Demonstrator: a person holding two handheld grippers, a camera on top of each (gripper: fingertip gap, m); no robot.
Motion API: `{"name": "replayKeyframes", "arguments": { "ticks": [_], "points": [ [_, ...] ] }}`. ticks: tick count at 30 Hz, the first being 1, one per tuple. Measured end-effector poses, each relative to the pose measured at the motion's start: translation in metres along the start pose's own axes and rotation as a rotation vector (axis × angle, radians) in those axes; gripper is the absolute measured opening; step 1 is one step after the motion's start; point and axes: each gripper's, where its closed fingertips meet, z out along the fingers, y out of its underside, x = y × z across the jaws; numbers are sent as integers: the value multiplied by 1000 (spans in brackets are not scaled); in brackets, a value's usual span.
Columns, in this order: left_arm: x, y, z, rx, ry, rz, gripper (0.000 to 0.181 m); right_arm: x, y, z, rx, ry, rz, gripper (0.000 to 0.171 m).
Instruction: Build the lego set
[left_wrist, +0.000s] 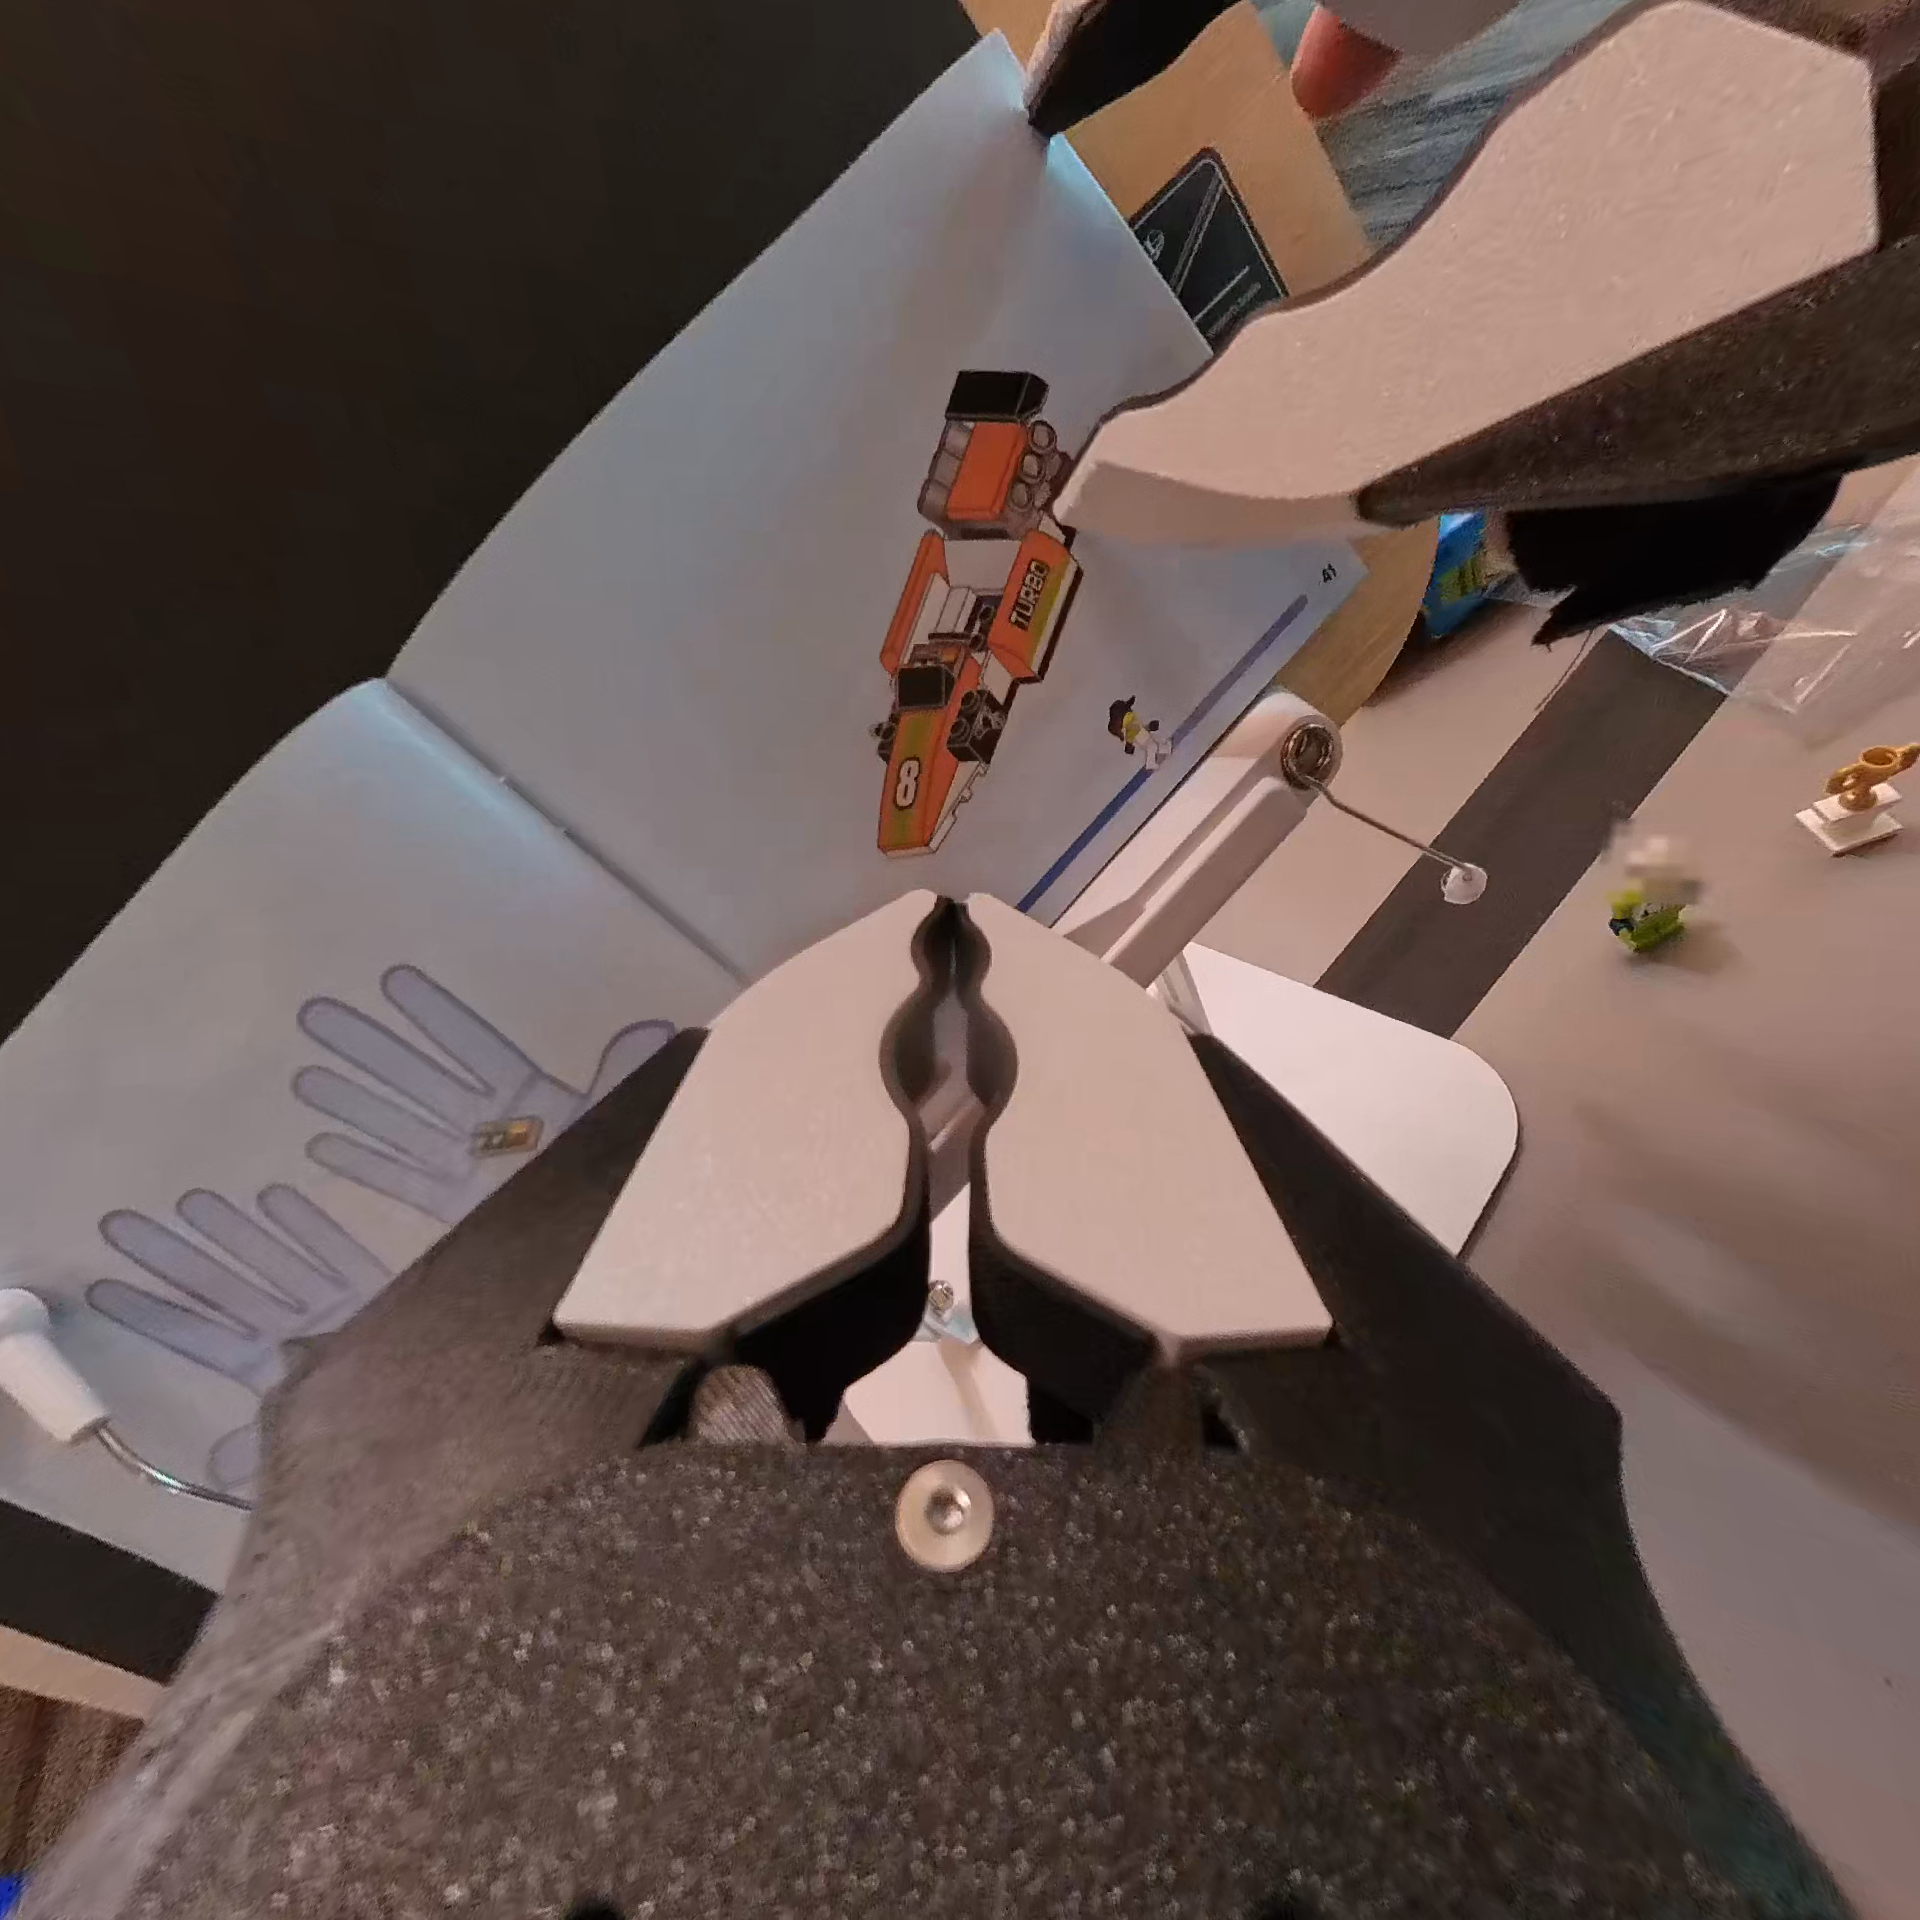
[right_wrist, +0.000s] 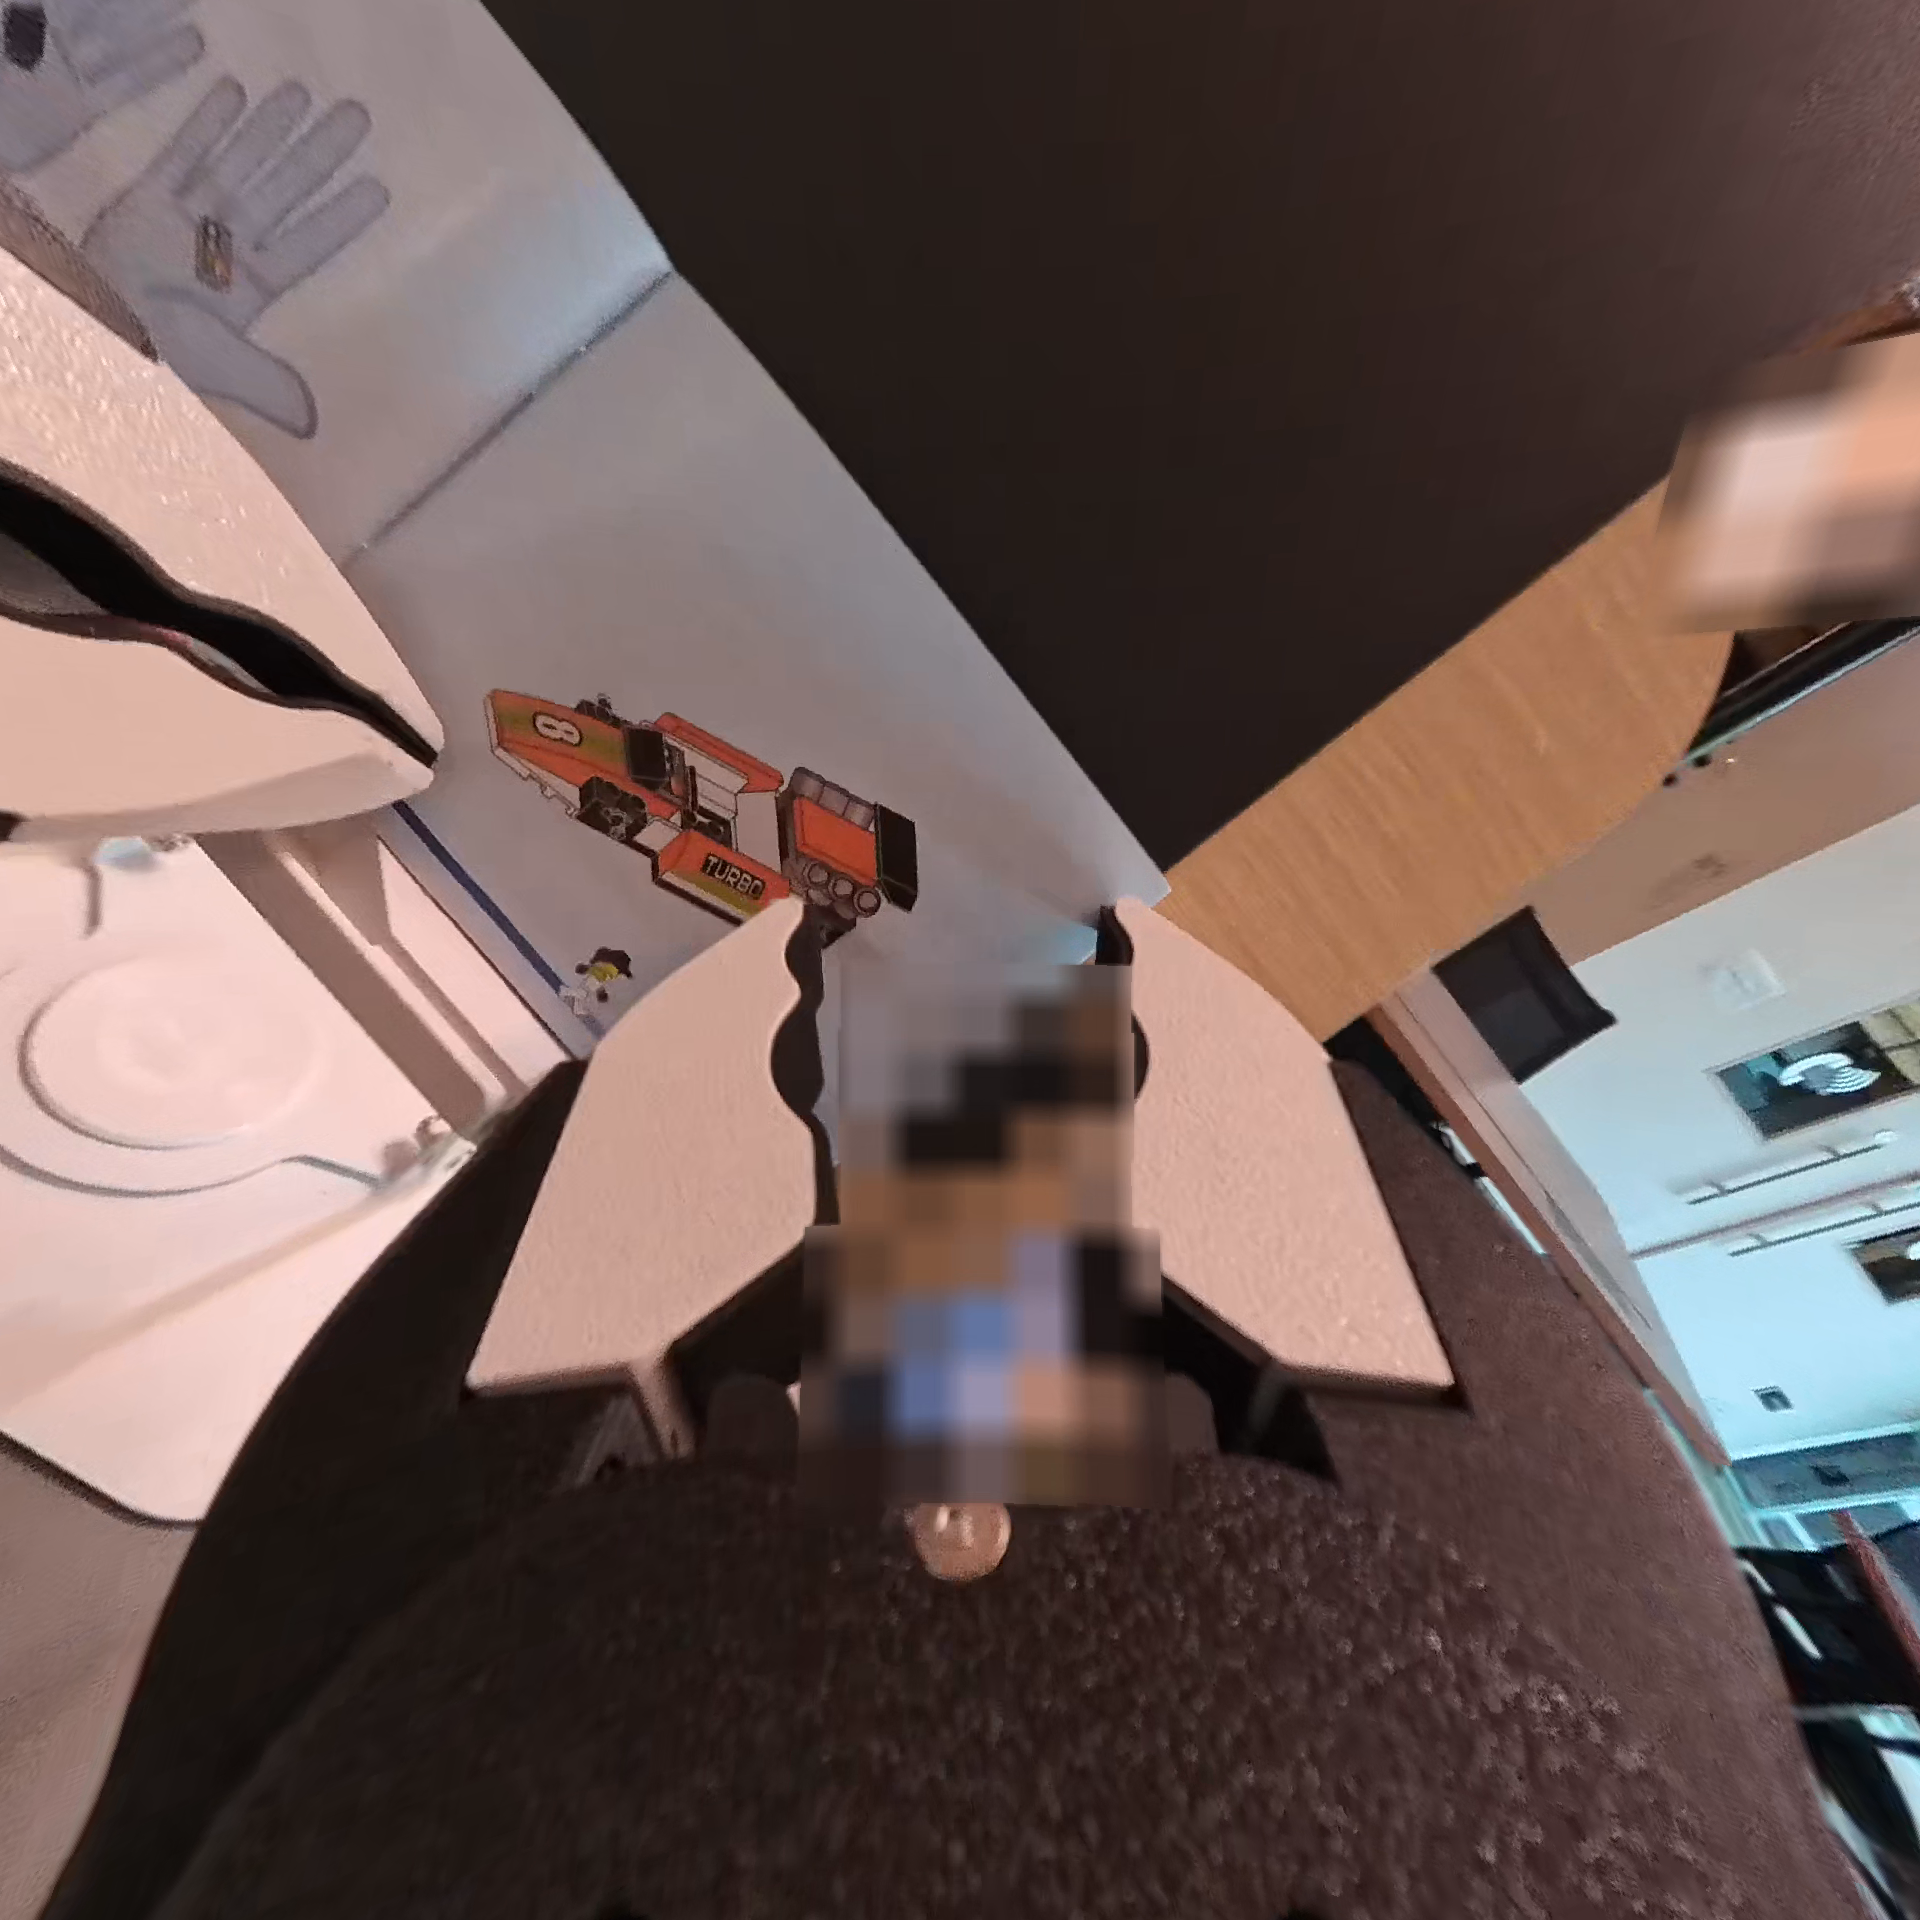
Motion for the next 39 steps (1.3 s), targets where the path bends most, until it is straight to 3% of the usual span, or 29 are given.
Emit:
{"name": "replayKeyframes", "arguments": {
  "ticks": [11,13,18,22,25,32,34,37,39],
  "points": [
    [0,2,-3,57,16,12,0,3,-7,4,5,38,7,51],
    [0,1,-4,60,24,6,0,0,-6,4,11,44,6,45],
    [-3,0,-8,74,29,-18,0,-16,-7,3,29,48,-31,12],
    [-10,-3,-16,102,40,-78,2,-21,-10,-2,66,92,-52,4],
    [-6,-16,-22,162,134,-188,8,-24,-14,-9,112,120,-82,5],
    [4,-61,-35,291,474,-646,30,-38,-28,-26,183,150,-281,5],
    [1,-65,-32,288,505,-745,28,-44,-30,-29,192,141,-316,5],
    [-2,-60,-26,254,499,-784,7,-51,-33,-34,207,118,-338,6],
    [-5,-57,-28,256,506,-815,3,-54,-36,-40,230,74,-300,10]
  ]
}}
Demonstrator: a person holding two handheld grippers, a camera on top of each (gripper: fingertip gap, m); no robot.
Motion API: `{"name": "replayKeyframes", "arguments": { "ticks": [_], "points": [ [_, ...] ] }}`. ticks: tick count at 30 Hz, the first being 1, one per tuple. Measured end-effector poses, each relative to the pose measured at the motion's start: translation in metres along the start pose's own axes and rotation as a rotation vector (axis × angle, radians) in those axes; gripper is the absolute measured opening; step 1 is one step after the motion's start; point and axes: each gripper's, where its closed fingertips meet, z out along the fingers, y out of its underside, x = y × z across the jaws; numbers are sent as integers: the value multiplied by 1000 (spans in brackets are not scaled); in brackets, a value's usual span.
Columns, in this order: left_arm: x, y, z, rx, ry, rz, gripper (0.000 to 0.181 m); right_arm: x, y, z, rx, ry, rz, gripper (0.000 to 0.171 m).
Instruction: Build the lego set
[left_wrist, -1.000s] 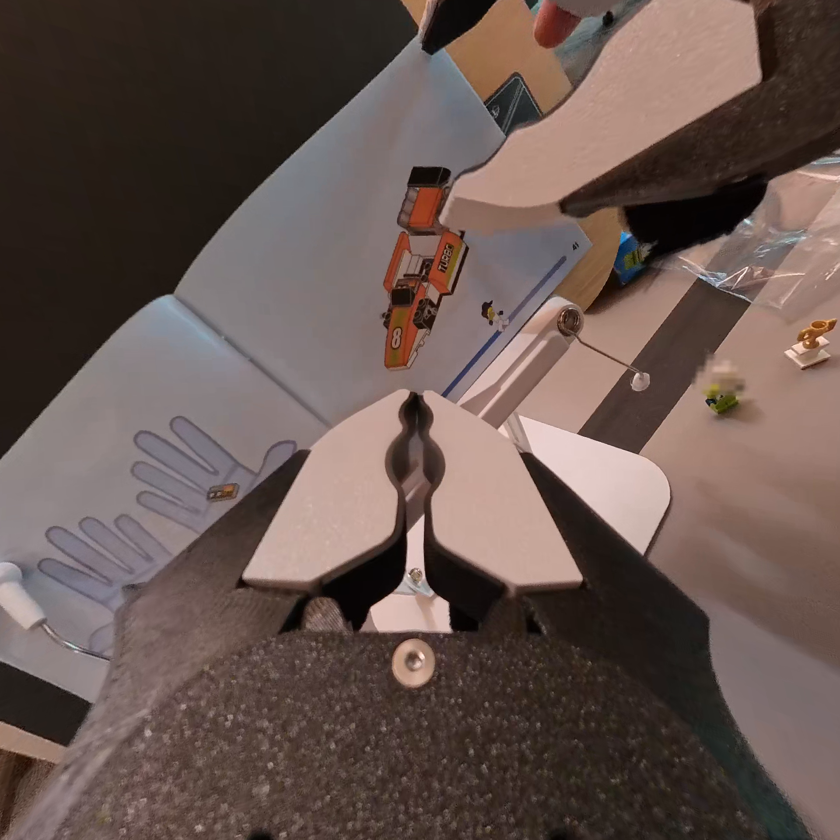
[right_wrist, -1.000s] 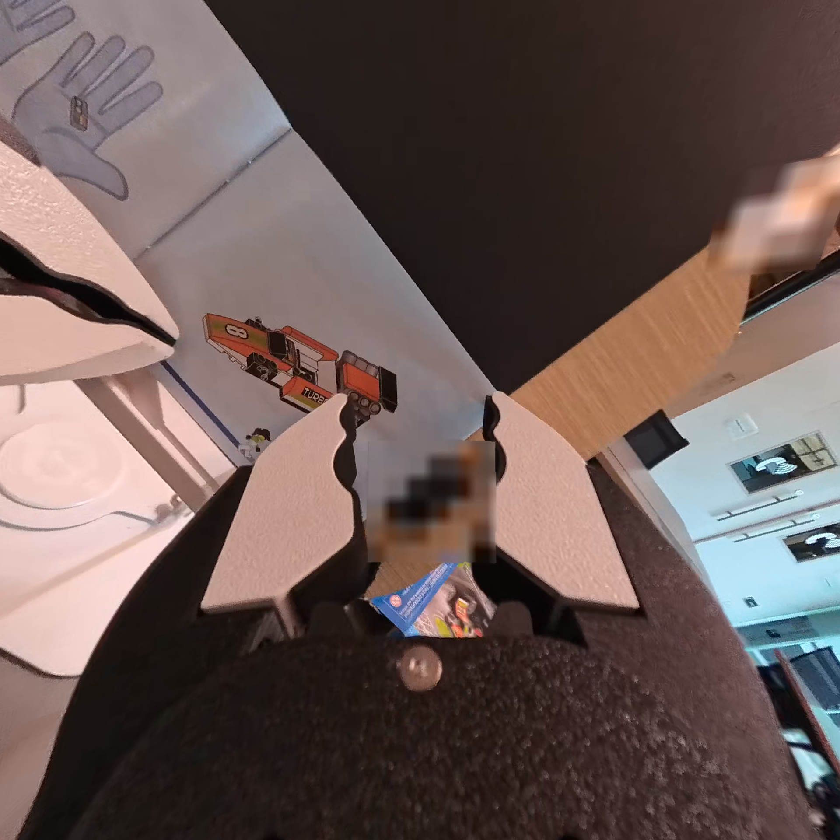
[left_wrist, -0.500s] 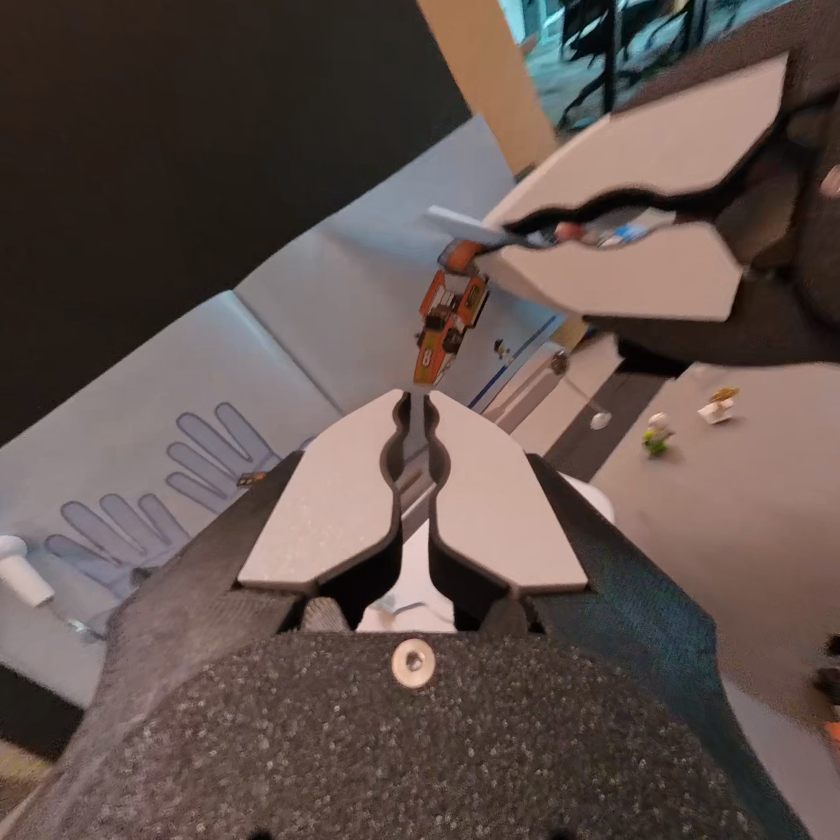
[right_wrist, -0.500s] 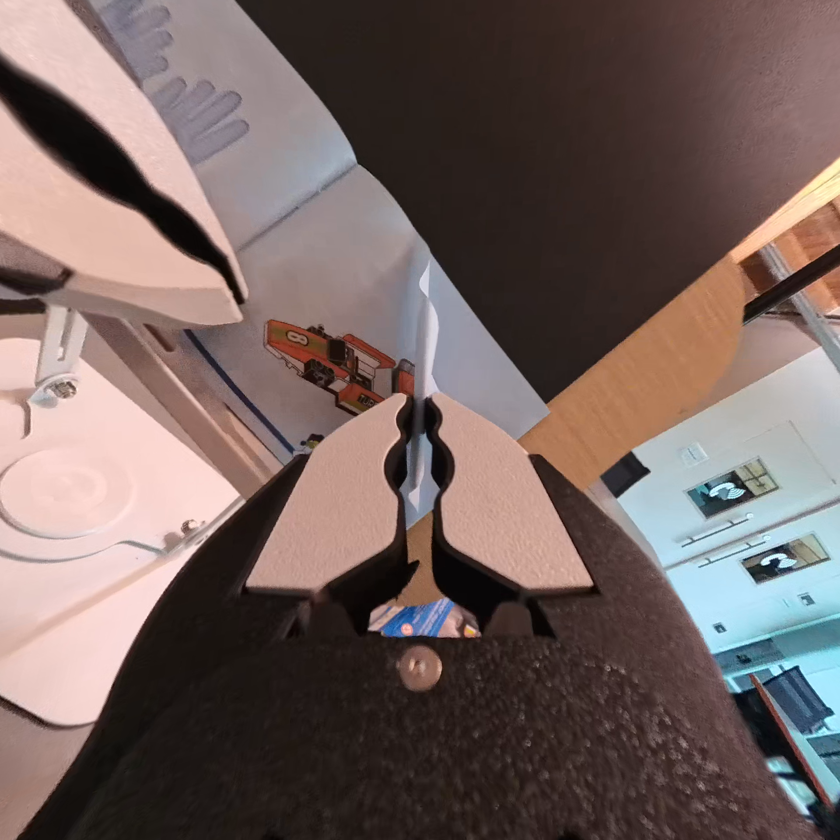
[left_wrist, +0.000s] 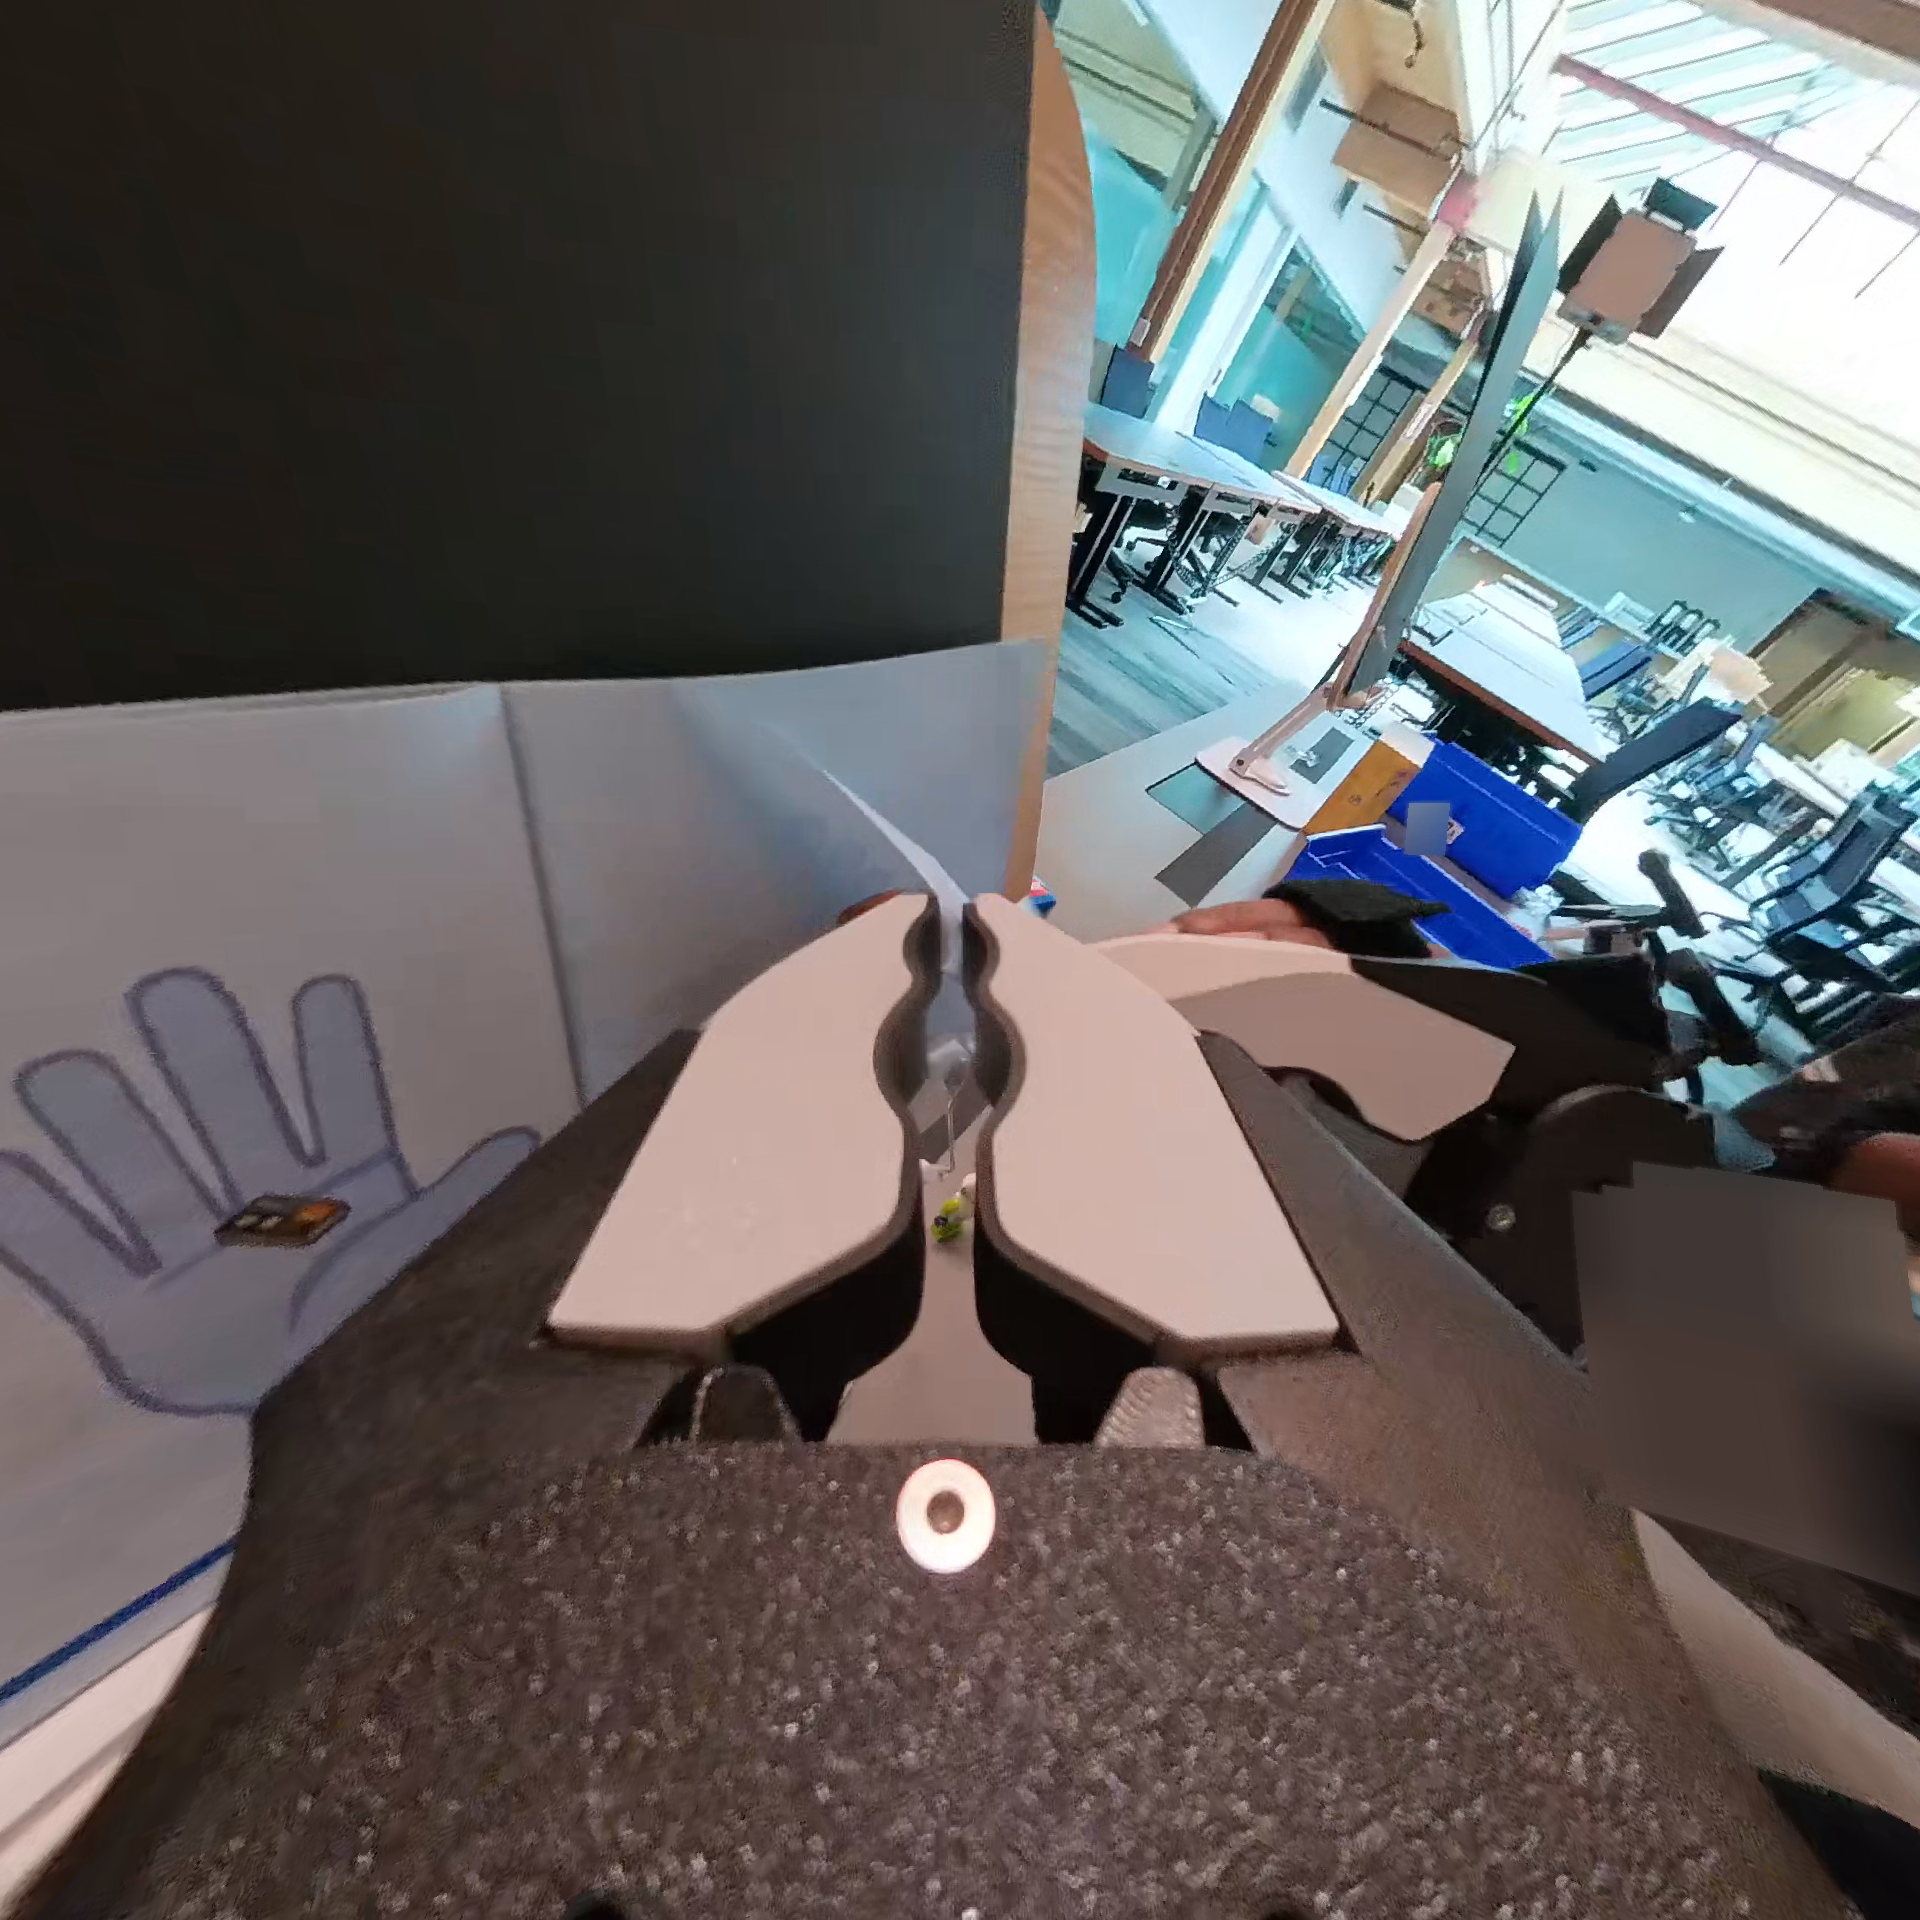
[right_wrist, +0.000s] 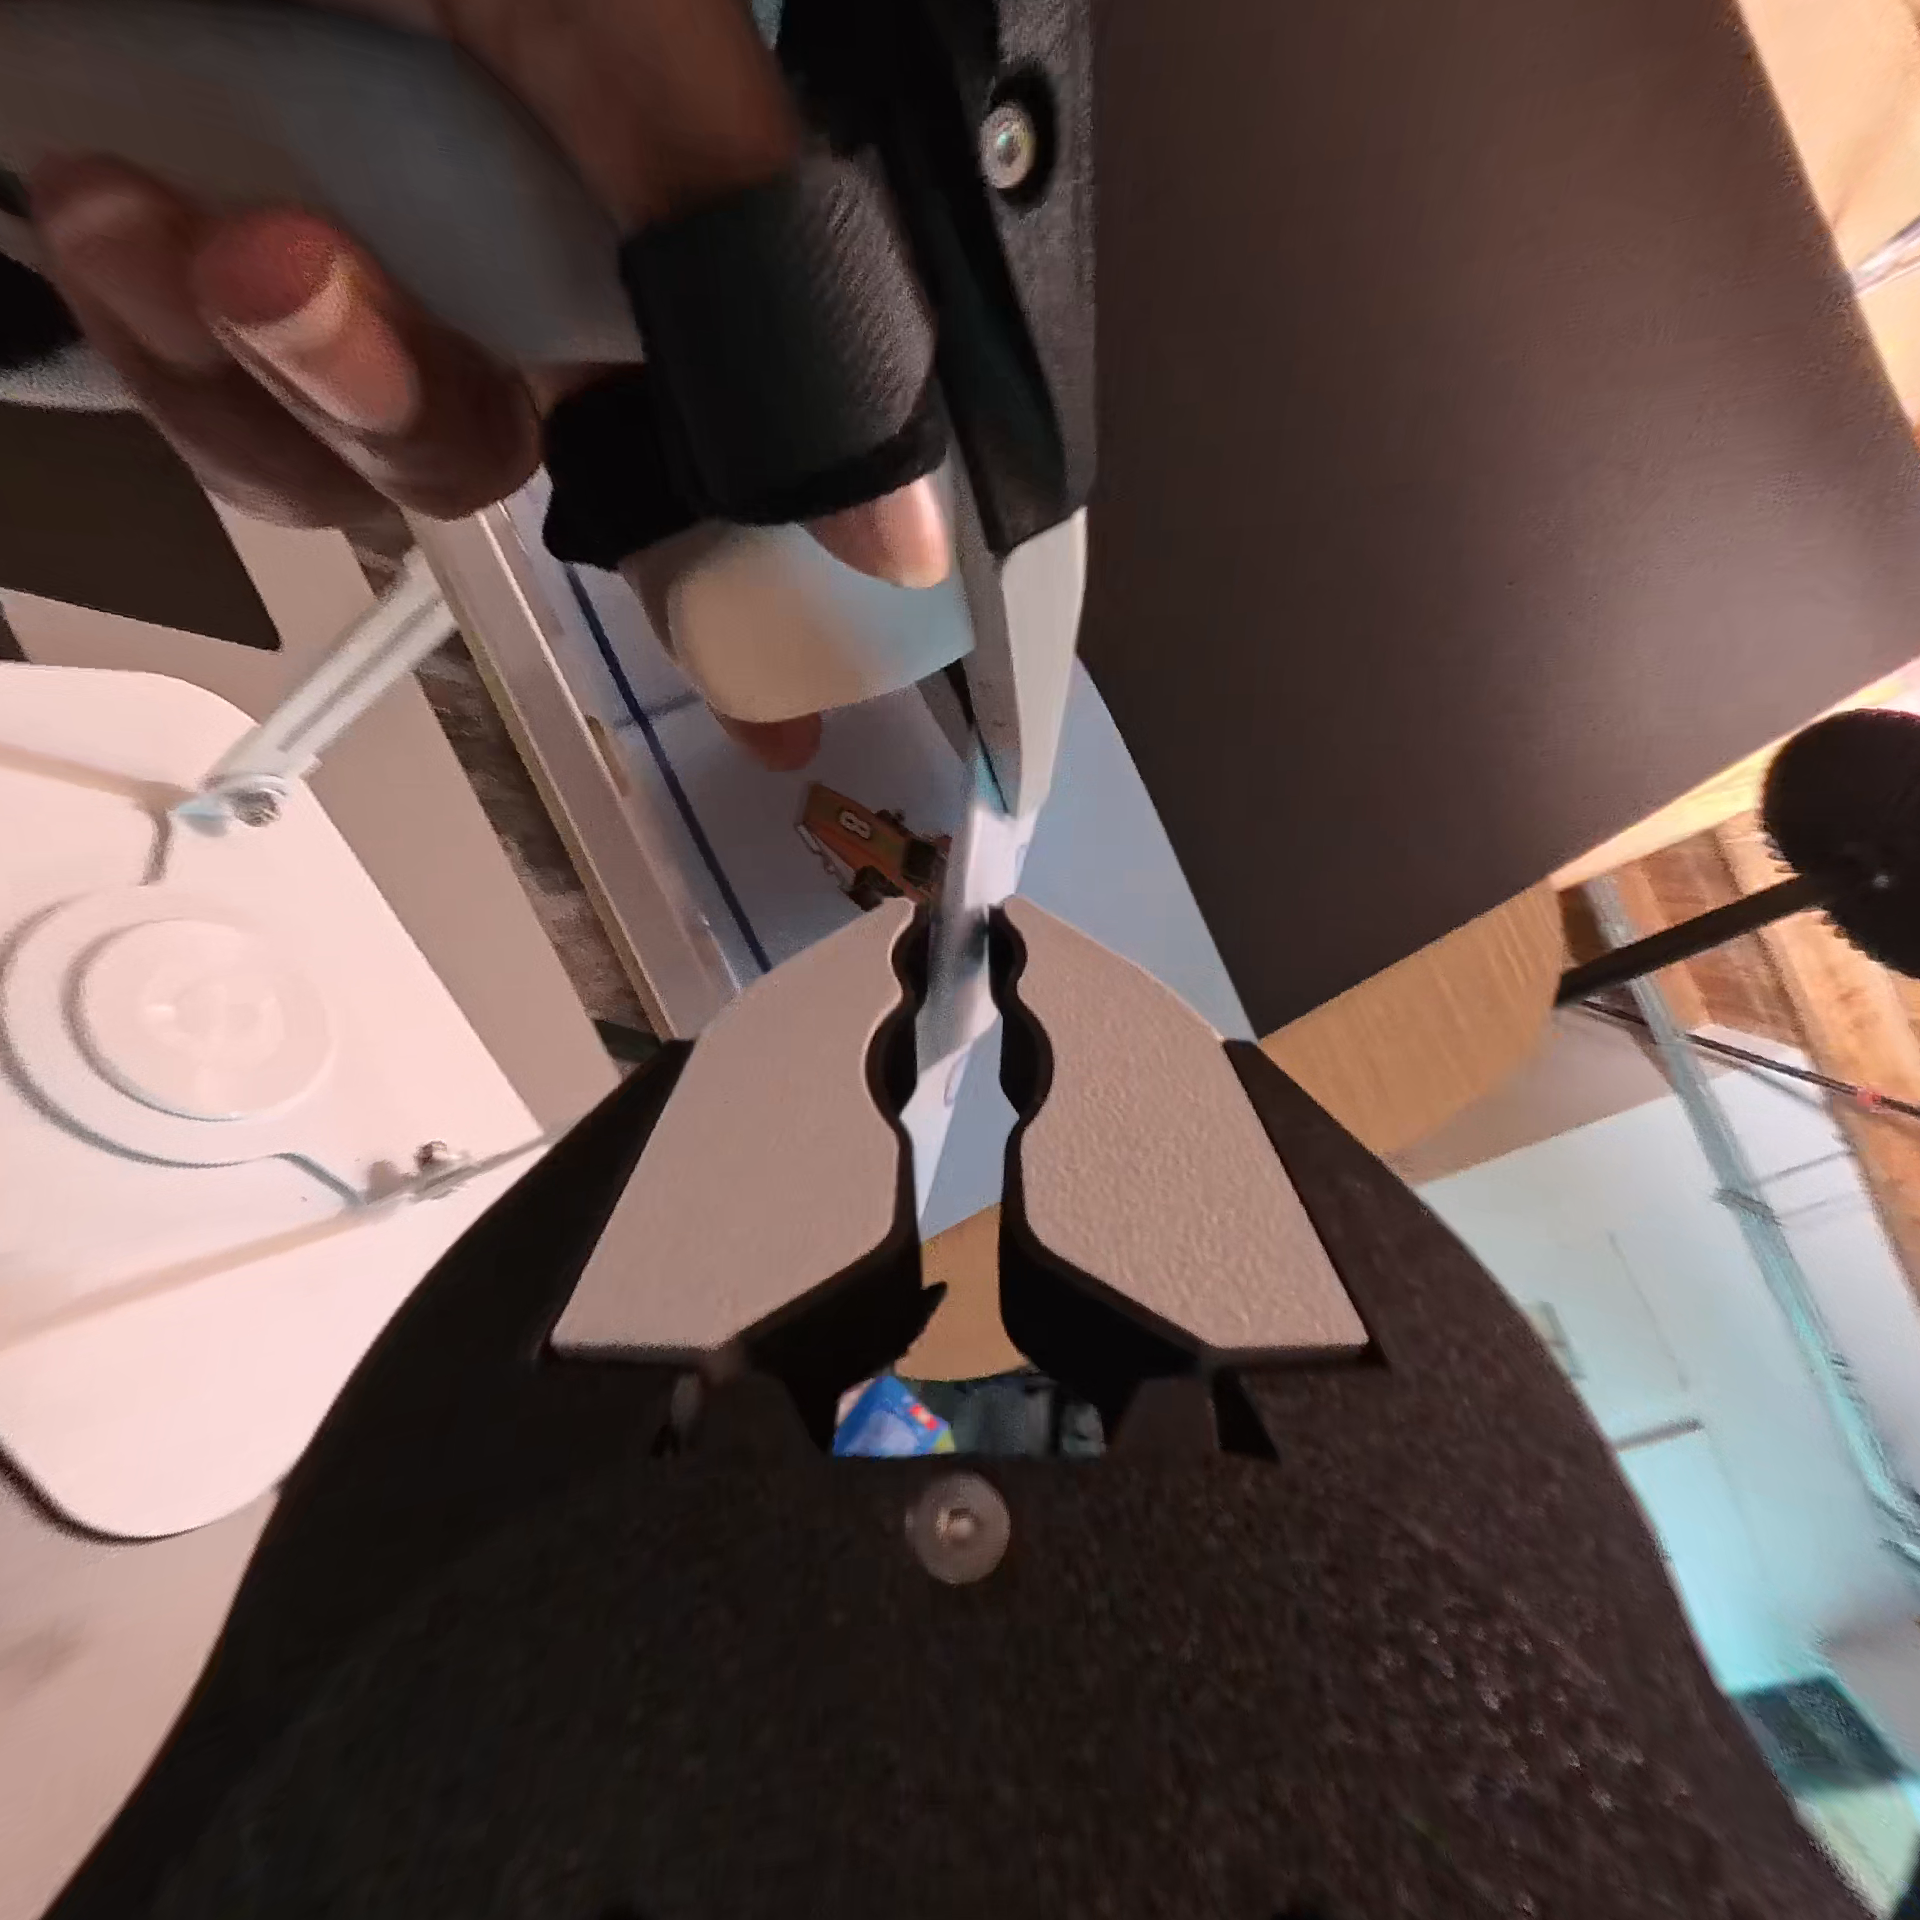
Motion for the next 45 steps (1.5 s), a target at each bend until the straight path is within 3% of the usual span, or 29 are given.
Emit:
{"name": "replayKeyframes", "arguments": {
  "ticks": [7,15,27,33,38,45],
  "points": [
    [-6,-4,-26,-29,17,-4,2,19,-25,-23,182,-308,566,15],
    [-14,-13,-51,-39,-5,44,3,-9,-11,26,-133,-400,406,15],
    [-34,-24,-80,3,-29,31,4,-35,-31,57,-196,-401,410,18],
    [-42,-30,-93,-5,-56,43,0,-38,-48,53,-102,-448,528,20],
    [-46,-33,-100,-24,-76,72,0,-34,-42,51,-96,-451,610,20],
    [-41,-45,-108,15,-53,56,0,-35,-25,54,-190,-401,566,18]
  ]
}}
